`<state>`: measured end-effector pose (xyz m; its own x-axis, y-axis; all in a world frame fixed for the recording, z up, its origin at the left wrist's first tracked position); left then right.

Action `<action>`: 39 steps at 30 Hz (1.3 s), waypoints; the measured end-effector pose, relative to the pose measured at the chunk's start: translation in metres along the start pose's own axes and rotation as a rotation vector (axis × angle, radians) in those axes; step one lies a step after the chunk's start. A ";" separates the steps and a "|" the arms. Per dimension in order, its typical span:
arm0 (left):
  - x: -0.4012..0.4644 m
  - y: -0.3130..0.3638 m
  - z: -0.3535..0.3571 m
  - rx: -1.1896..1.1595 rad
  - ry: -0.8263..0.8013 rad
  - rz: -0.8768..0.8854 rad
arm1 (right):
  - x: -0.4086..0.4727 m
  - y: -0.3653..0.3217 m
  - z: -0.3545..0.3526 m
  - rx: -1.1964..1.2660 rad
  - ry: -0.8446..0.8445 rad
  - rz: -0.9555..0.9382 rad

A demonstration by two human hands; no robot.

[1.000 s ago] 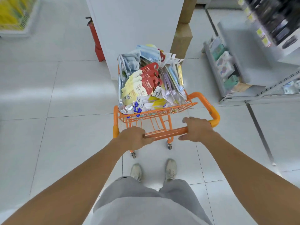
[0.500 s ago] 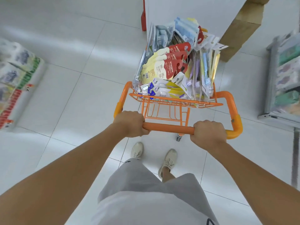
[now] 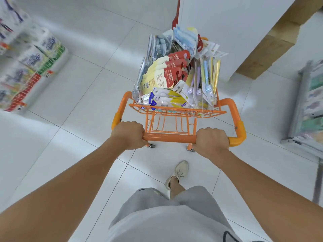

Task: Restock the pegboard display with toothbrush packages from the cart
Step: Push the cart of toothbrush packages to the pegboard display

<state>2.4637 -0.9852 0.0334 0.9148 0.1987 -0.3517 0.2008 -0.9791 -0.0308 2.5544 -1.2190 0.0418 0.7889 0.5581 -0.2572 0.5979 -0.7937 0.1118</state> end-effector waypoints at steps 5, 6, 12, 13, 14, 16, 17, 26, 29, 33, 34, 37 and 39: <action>-0.049 -0.028 0.023 -0.043 0.029 -0.086 | -0.010 -0.042 -0.007 -0.054 0.002 -0.100; -0.059 -0.033 0.027 -0.051 0.026 -0.106 | -0.011 -0.051 -0.009 -0.069 0.003 -0.126; -0.117 -0.064 0.054 -0.125 0.019 -0.265 | -0.012 -0.101 -0.014 -0.137 0.025 -0.272; -0.127 -0.069 0.058 -0.140 0.017 -0.295 | -0.011 -0.110 -0.015 -0.144 0.033 -0.302; -0.136 -0.073 0.063 -0.154 0.016 -0.323 | -0.011 -0.119 -0.016 -0.151 0.040 -0.335; -0.155 -0.081 0.070 -0.175 0.012 -0.376 | -0.009 -0.137 -0.018 -0.171 0.053 -0.404; -0.164 -0.085 0.074 -0.184 0.011 -0.405 | -0.008 -0.146 -0.019 -0.185 0.062 -0.440; -0.243 -0.109 0.093 -0.228 0.076 -0.746 | 0.005 -0.235 -0.030 -0.208 0.158 -0.816; -0.263 -0.106 0.095 -0.244 0.170 -0.834 | 0.010 -0.261 -0.037 -0.151 0.220 -0.989; -0.285 -0.105 0.102 -0.239 0.238 -0.984 | 0.016 -0.296 -0.044 -0.122 0.224 -1.173; -0.289 -0.105 0.105 -0.247 0.230 -1.022 | 0.016 -0.305 -0.045 -0.128 0.221 -1.210; -0.305 -0.109 0.111 -0.266 0.183 -1.106 | 0.013 -0.335 -0.049 -0.150 0.240 -1.300; -0.318 -0.115 0.118 -0.275 0.158 -1.149 | 0.008 -0.358 -0.048 -0.154 0.244 -1.355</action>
<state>2.1081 -0.9411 0.0386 0.1797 0.9752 -0.1292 0.9815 -0.1866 -0.0438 2.3540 -0.9190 0.0453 -0.4194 0.9044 -0.0781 0.9063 0.4221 0.0205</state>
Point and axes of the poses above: each hand's wrist, its own x-axis towards the middle knuckle, its own z-axis out of the palm, y = z × x, the point moved 7 cm from there along x, towards the middle knuckle, and after that the axes turned 12 degrees about y, right-handed, at the moved point
